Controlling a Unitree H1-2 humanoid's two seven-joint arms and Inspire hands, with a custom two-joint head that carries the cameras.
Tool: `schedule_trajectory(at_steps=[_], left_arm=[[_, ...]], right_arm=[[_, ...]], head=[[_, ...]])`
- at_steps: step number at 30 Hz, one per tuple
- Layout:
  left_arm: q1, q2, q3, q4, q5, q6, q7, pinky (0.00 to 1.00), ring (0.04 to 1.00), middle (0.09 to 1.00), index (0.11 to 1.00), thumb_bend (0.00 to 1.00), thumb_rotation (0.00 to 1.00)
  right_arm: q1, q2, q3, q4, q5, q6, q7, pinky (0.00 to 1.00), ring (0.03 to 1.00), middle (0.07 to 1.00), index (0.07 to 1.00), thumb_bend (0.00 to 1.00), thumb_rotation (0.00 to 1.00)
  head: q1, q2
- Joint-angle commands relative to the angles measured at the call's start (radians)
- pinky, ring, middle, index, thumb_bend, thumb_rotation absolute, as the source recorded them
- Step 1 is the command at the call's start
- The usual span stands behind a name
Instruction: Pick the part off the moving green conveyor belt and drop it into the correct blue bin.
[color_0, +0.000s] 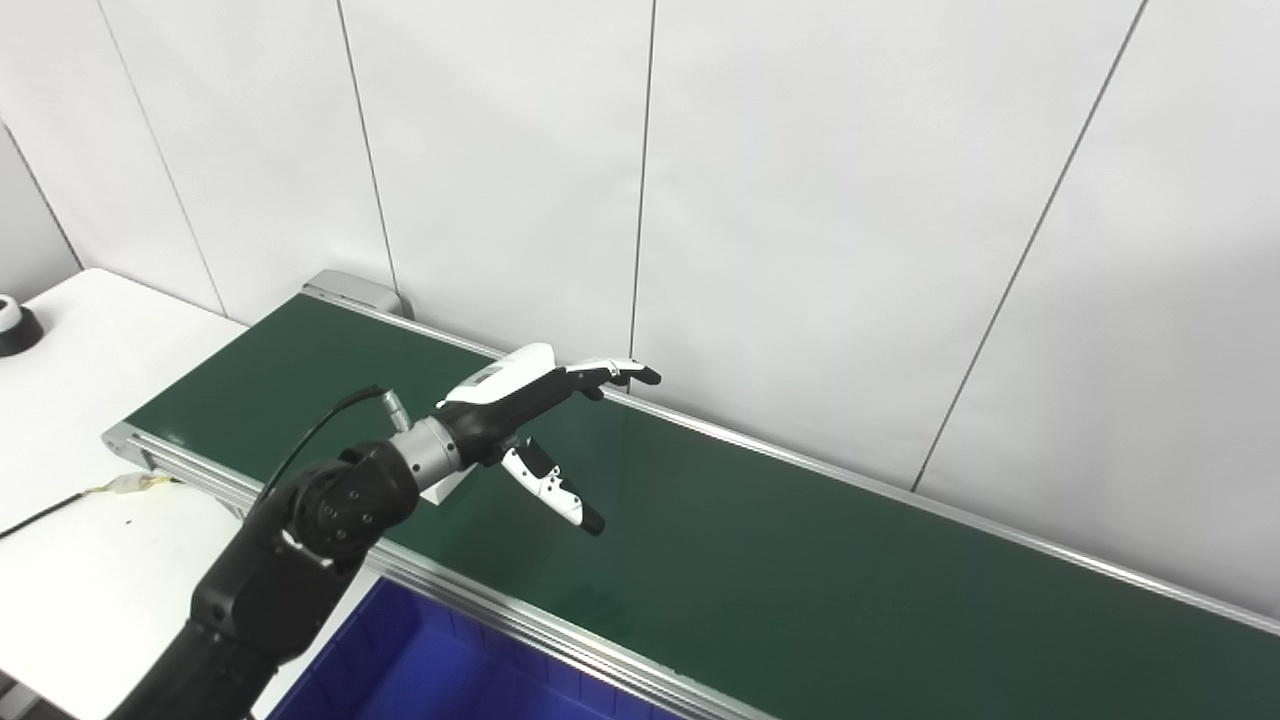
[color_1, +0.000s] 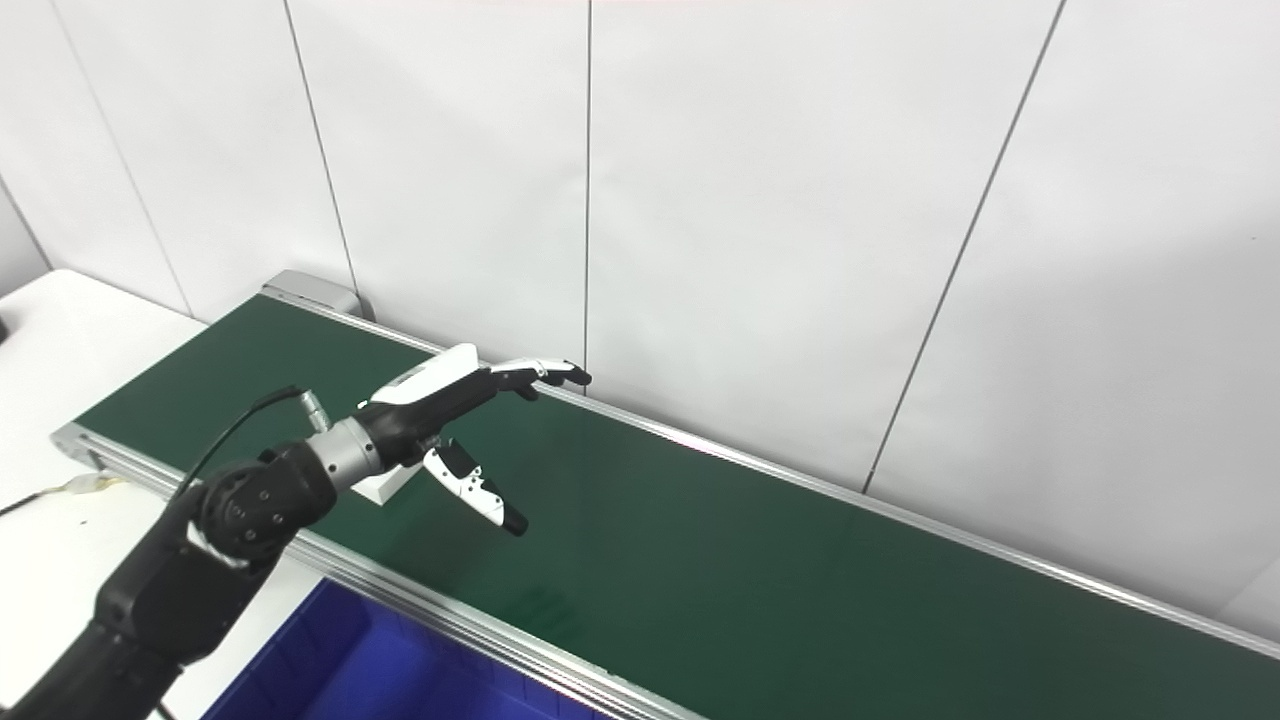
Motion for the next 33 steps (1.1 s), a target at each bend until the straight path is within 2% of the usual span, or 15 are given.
schedule_trajectory(at_steps=[1, 4, 9, 14, 17, 22, 25, 33], left_arm=[[-0.056, 0.033, -0.002, 0.013, 0.019, -0.001, 0.025, 0.77, 0.871, 0.916, 0.874, 0.92, 0.24], [-0.084, 0.045, -0.023, 0.059, 0.063, 0.008, 0.027, 0.77, 0.871, 0.919, 0.881, 0.93, 0.25], [-0.138, 0.057, -0.061, 0.174, 0.129, -0.014, 0.050, 0.78, 0.873, 0.929, 0.893, 0.92, 0.24], [-0.179, 0.072, -0.102, 0.270, 0.184, -0.015, 0.068, 0.80, 0.890, 0.941, 0.896, 0.94, 0.23], [-0.191, 0.080, -0.122, 0.300, 0.211, 0.001, 0.071, 0.81, 0.900, 0.947, 0.903, 0.95, 0.23], [-0.209, 0.095, -0.160, 0.375, 0.267, 0.016, 0.081, 0.86, 0.936, 0.956, 0.914, 0.97, 0.22], [-0.215, 0.102, -0.176, 0.402, 0.287, 0.029, 0.080, 0.90, 0.960, 0.963, 0.922, 0.97, 0.21], [-0.219, 0.124, -0.217, 0.441, 0.316, 0.045, 0.071, 0.98, 0.982, 0.976, 0.934, 1.00, 0.22]], right_arm=[[-0.006, -0.009, 0.006, -0.016, -0.007, -0.050, -0.032, 0.69, 0.801, 0.873, 0.894, 0.38, 0.20], [-0.007, -0.013, 0.014, -0.015, -0.004, -0.050, -0.037, 0.67, 0.805, 0.881, 0.899, 0.37, 0.16], [-0.008, -0.015, 0.016, -0.012, -0.010, -0.050, -0.042, 0.68, 0.808, 0.879, 0.897, 0.36, 0.15], [-0.011, -0.018, 0.027, -0.008, -0.009, -0.050, -0.058, 0.70, 0.804, 0.867, 0.894, 0.38, 0.24], [-0.013, -0.021, 0.031, -0.005, -0.010, -0.050, -0.062, 0.70, 0.803, 0.867, 0.899, 0.37, 0.26], [-0.020, -0.029, 0.046, 0.000, -0.005, -0.051, -0.077, 0.71, 0.805, 0.868, 0.898, 0.37, 0.19], [-0.022, -0.036, 0.056, -0.001, -0.001, -0.051, -0.085, 0.72, 0.809, 0.868, 0.902, 0.37, 0.18], [-0.022, -0.044, 0.068, 0.002, 0.012, -0.051, -0.097, 0.73, 0.811, 0.876, 0.902, 0.37, 0.20]], head=[[-0.002, 0.001], [-0.001, 0.001], [-0.002, 0.003], [-0.002, 0.003], [-0.001, 0.003], [0.000, 0.004], [0.001, 0.005], [0.007, 0.008]])
